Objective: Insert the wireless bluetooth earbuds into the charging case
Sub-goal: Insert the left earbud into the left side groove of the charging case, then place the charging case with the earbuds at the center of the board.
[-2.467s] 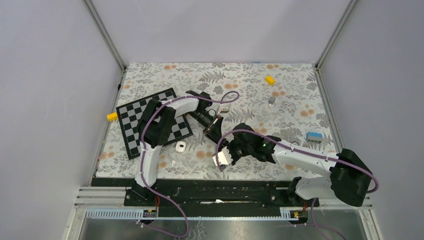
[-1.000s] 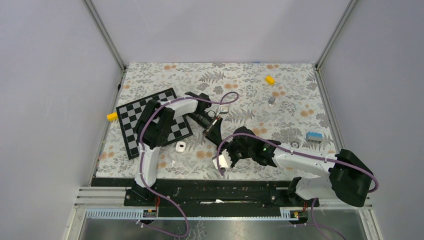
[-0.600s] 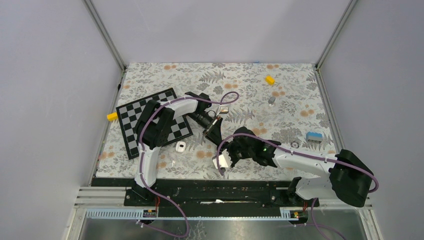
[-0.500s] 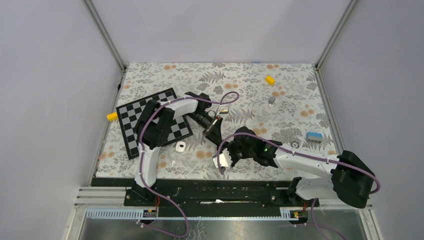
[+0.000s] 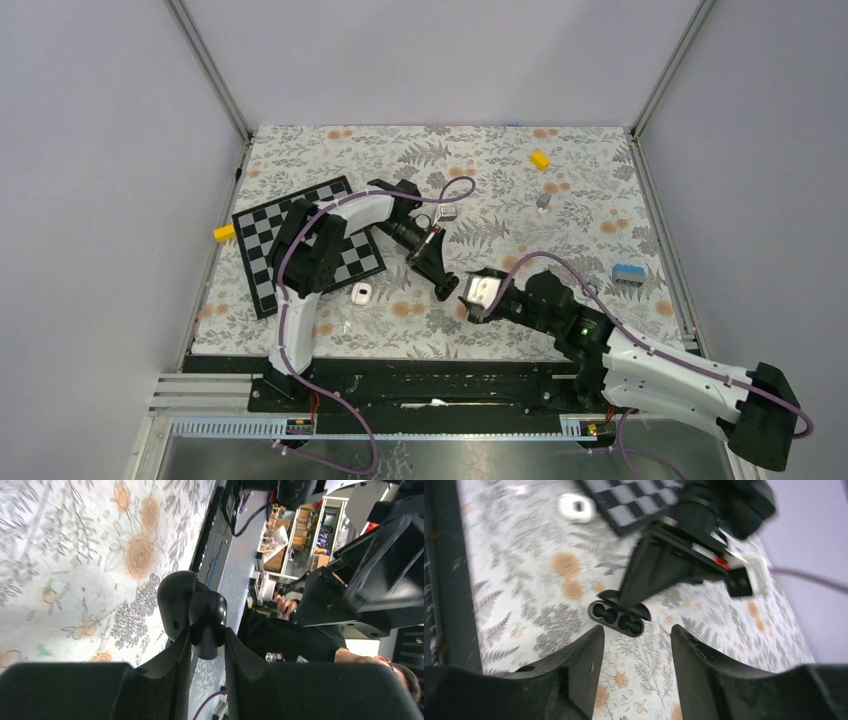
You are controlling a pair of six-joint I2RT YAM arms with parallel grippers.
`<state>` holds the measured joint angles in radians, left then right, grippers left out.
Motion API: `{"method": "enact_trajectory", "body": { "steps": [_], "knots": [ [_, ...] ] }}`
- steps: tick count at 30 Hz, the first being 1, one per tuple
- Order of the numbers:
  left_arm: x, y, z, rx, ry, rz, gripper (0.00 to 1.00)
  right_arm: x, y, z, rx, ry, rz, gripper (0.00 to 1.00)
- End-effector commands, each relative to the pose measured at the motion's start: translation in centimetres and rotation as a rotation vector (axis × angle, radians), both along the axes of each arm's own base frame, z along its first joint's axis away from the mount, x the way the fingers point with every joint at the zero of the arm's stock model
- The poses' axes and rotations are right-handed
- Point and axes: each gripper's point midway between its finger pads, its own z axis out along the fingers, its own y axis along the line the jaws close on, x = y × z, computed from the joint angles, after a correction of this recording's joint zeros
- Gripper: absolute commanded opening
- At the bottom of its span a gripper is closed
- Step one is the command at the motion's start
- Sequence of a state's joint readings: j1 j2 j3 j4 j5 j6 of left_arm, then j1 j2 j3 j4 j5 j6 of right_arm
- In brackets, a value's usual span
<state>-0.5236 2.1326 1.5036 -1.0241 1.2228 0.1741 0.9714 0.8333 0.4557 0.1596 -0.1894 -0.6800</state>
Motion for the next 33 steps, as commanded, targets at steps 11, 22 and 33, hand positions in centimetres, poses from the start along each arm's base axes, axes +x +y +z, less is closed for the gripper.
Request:
{"method": "enact_trajectory", "body": {
  "steps": [11, 22, 33],
  "knots": [
    [14.6, -4.8, 1.6, -0.072, -0.242, 0.3, 0.0, 8.0, -11.0, 3.1, 0.51, 0.368, -1.258, 0.88],
    [20.5, -4.9, -0.9, -0.13, -0.196, 0.437, 0.0, 10.9, -14.9, 0.4, 0.657, 0.649, -1.436, 0.98],
    [23.8, -0.6, -4.9, -0.012, -0.161, 0.495, 0.0, 10.1, -17.4, 0.1, 0.654, 0.635, -1.472, 0.98]
  ]
}}
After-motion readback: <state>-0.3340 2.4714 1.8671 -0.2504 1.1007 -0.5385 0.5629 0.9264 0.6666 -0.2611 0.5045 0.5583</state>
